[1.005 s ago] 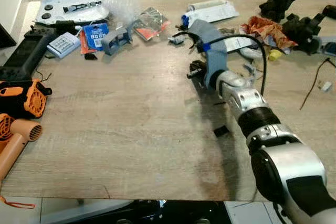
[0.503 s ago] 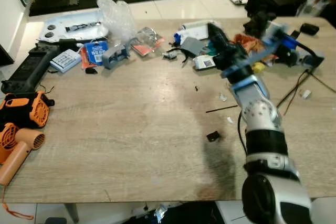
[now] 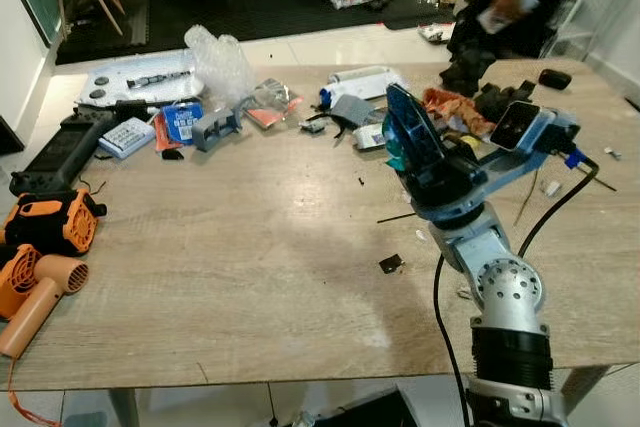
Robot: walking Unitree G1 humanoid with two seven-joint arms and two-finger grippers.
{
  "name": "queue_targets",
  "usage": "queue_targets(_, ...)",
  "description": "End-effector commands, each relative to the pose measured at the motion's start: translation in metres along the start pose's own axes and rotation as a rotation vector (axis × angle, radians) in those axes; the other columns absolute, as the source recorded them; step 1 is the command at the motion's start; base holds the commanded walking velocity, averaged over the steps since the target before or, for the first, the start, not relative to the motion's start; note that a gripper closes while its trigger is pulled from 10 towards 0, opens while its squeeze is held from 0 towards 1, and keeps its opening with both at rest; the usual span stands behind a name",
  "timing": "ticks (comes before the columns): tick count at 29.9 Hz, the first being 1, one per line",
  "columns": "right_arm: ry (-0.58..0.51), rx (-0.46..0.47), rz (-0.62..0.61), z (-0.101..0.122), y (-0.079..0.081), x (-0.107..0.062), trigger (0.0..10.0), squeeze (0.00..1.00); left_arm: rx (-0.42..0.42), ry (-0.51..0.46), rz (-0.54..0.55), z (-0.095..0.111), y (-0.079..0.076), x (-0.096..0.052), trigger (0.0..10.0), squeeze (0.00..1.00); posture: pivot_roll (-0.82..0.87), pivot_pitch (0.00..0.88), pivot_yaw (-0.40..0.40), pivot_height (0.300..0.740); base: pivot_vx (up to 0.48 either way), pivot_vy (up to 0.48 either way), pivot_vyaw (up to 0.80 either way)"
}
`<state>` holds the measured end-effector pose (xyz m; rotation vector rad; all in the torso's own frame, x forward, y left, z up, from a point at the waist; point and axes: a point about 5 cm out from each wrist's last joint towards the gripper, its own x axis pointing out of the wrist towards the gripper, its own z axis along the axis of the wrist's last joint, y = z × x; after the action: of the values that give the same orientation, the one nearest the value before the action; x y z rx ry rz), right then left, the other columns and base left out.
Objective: Picking trash to rubbish bin
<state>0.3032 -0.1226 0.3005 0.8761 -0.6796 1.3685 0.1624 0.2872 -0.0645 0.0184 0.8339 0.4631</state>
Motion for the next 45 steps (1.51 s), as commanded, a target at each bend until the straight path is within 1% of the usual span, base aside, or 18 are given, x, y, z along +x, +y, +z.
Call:
queue_targets(1,0.016,0.033,0.022,-0.007,0.006,0.001,0.0,0.0,-0.04,0.055,0.04,-0.011,0.01,-0.002,10.0,0.0,-0.07,0.164,0.037,0.74,0.0,0.0,0.0)
queue_targets(3,0.019,0.035,0.019,-0.008,0.006,0.001,0.0,0.0,-0.048,0.055,0.041,-0.011,0.01,-0.002,10.0,0.0,-0.07,0.164,0.037,0.74,0.0,0.0,0.0)
queue_targets(4,0.043,0.04,-0.012,-0.014,0.005,0.0,10.0,0.0,-0.074,0.056,0.039,-0.01,0.008,-0.001,10.0,0.0,-0.07,0.163,0.032,0.74,0.0,0.0,0.0)
queue_targets(5,0.043,0.04,-0.012,-0.014,0.005,0.0,10.0,0.0,-0.074,0.056,0.039,-0.01,0.008,-0.001,10.0,0.0,-0.07,0.163,0.032,0.74,0.0,0.0,0.0)
queue_targets(6,0.065,0.047,-0.046,-0.02,0.003,-0.001,10.0,0.0,-0.091,0.059,0.04,-0.008,0.006,-0.001,10.0,0.0,-0.07,0.162,0.029,0.74,0.0,0.0,0.0)
queue_targets(8,0.084,0.058,-0.075,-0.027,0.002,-0.002,10.0,0.0,-0.107,0.061,0.04,-0.006,0.005,0.0,10.0,0.0,-0.07,0.16,0.026,0.74,0.0,0.0,0.0)
queue_targets(9,0.084,0.058,-0.075,-0.027,0.002,-0.002,10.0,0.0,-0.107,0.061,0.04,-0.006,0.005,0.0,10.0,0.0,-0.07,0.16,0.026,0.74,0.0,0.0,0.0)
queue_targets(14,0.13,0.089,-0.108,-0.042,0.003,-0.007,10.0,0.0,-0.128,0.062,0.043,-0.003,0.005,0.001,10.0,0.0,-0.07,0.159,0.026,0.74,-0.268,0.0,0.0)
queue_targets(16,0.172,0.087,-0.132,-0.051,0.002,-0.009,10.0,0.0,-0.118,0.066,0.044,-0.003,0.006,0.001,10.0,0.0,-0.07,0.16,0.026,0.74,-0.345,0.0,0.0)
queue_targets(22,0.21,0.078,-0.166,-0.058,-0.001,-0.012,10.0,0.0,-0.104,0.073,0.046,-0.004,0.008,0.001,10.0,0.0,-0.07,0.159,0.027,0.74,-0.349,0.0,0.0)
queue_targets(23,0.231,0.069,-0.186,-0.062,-0.003,-0.013,10.0,0.0,-0.1,0.077,0.046,-0.006,0.008,0.001,10.0,0.0,-0.07,0.158,0.028,0.74,-0.352,0.0,0.0)
queue_targets(30,0.278,0.026,-0.268,-0.07,-0.012,-0.015,10.0,0.0,-0.083,0.09,0.033,-0.009,0.005,0.0,10.0,0.0,-0.07,0.159,0.029,0.74,-0.35,0.0,0.0)
queue_targets(32,0.313,-0.006,-0.328,-0.076,-0.018,-0.019,10.0,0.0,-0.074,0.097,0.022,-0.012,0.001,-0.001,10.0,0.0,-0.07,0.16,0.032,0.74,-0.352,0.0,0.0)
queue_targets(35,0.331,-0.031,-0.387,-0.08,-0.023,-0.023,10.0,0.0,-0.066,0.101,0.01,-0.015,-0.003,-0.002,10.0,0.0,-0.07,0.16,0.032,0.74,-0.351,0.0,0.0)
queue_targets(38,0.36,-0.069,-0.521,-0.085,-0.035,-0.029,10.0,0.0,-0.064,0.103,-0.003,-0.016,-0.007,-0.002,10.0,0.0,-0.07,0.162,0.033,0.74,-0.342,0.0,0.0)
queue_targets(40,0.357,-0.088,-0.622,-0.086,-0.043,-0.035,10.0,0.0,-0.061,0.103,-0.011,-0.016,-0.009,-0.002,10.0,0.0,-0.07,0.162,0.033,0.74,-0.332,0.0,0.0)
queue_targets(43,0.356,-0.075,-0.627,-0.087,-0.044,-0.036,10.0,0.0,-0.057,0.102,-0.018,-0.016,-0.01,-0.002,10.0,0.0,-0.07,0.162,0.034,0.74,-0.33,0.0,0.0)
queue_targets(45,0.37,-0.062,-0.637,-0.089,-0.046,-0.038,10.0,0.0,-0.06,0.099,-0.022,-0.015,-0.011,-0.002,10.0,0.0,-0.07,0.163,0.034,0.74,-0.311,0.0,-0.77)
